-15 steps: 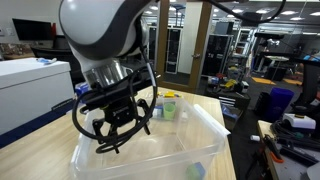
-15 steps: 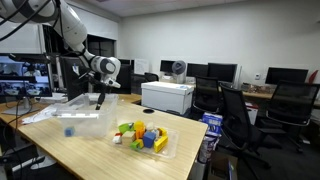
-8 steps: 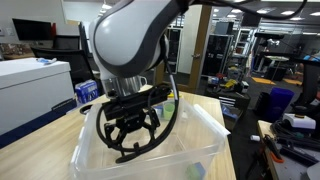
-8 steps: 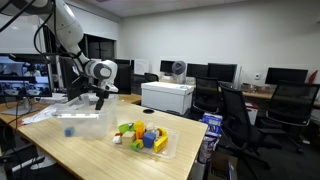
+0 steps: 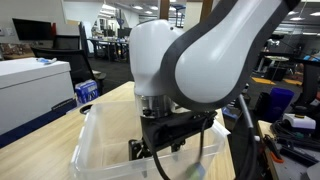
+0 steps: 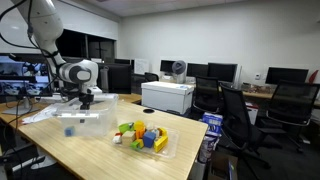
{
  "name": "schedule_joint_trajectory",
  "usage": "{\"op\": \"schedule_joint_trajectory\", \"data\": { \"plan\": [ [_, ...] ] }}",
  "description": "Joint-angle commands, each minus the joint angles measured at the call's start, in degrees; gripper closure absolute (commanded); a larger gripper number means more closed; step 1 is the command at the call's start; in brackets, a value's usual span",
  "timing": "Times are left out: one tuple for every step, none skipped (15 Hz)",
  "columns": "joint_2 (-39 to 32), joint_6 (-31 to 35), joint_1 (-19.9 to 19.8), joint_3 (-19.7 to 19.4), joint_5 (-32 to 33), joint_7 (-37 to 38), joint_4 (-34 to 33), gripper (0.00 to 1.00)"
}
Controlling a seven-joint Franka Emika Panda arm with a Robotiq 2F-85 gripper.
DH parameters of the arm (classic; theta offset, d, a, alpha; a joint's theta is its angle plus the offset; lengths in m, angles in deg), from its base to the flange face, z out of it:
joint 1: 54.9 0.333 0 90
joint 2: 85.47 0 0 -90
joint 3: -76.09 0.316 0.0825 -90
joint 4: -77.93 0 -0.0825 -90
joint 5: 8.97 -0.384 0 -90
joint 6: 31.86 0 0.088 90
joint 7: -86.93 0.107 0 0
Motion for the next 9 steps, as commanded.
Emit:
{"op": "schedule_joint_trajectory", "data": {
  "plan": [
    [6.10, -0.62, -1.16, 0.56, -5.93, 5.76, 5.10, 0.00],
    [6.62, -1.43, -1.19, 0.32, -6.24, 7.61, 5.12, 0.00],
    [7.15, -1.88, -1.32, 0.20, -6.10, 9.42, 5.36, 0.00],
    [7.31, -2.34, -1.80, 0.38, -6.54, 10.38, 5.43, 0.00],
    [7.48, -3.12, -2.24, 0.46, -7.05, 11.56, 5.50, 0.00],
    [7.50, -4.57, -2.88, 0.48, -7.85, 12.81, 5.51, 0.00],
    [7.20, -6.06, -3.15, 0.24, -7.98, 14.43, 5.35, 0.00],
    [6.89, -7.43, -3.47, 0.02, -7.98, 15.86, 5.26, 0.00],
    [6.69, -8.63, -3.85, -0.05, -8.05, 16.97, 5.21, 0.00]
  ]
}}
